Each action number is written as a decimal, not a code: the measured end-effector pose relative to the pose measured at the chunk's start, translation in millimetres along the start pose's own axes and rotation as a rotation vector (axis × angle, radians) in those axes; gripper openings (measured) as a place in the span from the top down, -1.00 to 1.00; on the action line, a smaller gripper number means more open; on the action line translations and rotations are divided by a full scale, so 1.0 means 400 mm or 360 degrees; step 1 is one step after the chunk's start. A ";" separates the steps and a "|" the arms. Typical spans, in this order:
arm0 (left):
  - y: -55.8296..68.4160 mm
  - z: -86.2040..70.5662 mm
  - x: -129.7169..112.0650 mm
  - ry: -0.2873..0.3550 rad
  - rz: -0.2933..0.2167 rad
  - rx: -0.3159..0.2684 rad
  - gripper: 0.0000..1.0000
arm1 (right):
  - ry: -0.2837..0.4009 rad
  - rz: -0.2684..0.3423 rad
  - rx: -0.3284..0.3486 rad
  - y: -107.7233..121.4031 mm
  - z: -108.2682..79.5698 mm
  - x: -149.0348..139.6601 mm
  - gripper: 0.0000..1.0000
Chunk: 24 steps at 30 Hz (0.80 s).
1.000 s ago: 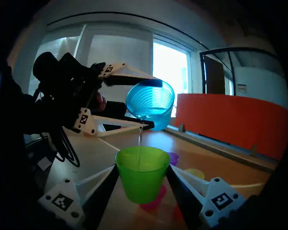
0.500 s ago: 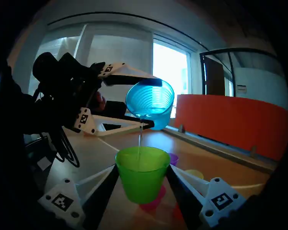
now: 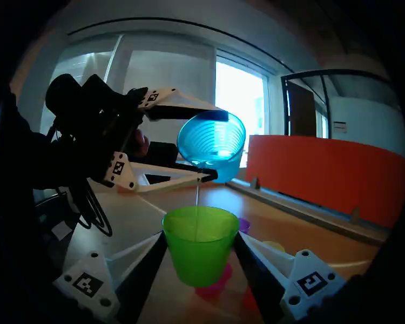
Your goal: Pour water
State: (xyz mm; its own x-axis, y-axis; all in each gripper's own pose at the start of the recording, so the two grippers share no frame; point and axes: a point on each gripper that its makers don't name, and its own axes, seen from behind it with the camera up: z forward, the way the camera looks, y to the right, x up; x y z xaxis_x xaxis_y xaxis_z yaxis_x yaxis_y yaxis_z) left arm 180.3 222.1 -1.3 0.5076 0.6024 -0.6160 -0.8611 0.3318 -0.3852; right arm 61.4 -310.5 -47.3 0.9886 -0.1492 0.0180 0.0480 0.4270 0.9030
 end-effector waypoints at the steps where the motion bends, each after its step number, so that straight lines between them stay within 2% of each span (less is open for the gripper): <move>1: 0.000 0.000 0.001 0.0000 0.0002 0.0001 -0.75 | 0.0001 0.0000 0.0000 0.000 -0.001 0.001 -0.77; 24: 0.000 -0.004 0.013 0.0006 0.0043 -0.0001 -0.75 | 0.0012 -0.0010 0.0002 -0.002 -0.005 0.012 -0.76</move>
State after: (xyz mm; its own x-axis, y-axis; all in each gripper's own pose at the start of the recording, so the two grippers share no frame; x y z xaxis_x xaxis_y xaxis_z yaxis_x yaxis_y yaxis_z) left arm 183.0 224.0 -5.3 0.4843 0.6084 -0.6288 -0.8745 0.3151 -0.3687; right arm 66.5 -309.7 -48.7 0.9893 -0.1453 0.0095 0.0537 0.4249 0.9037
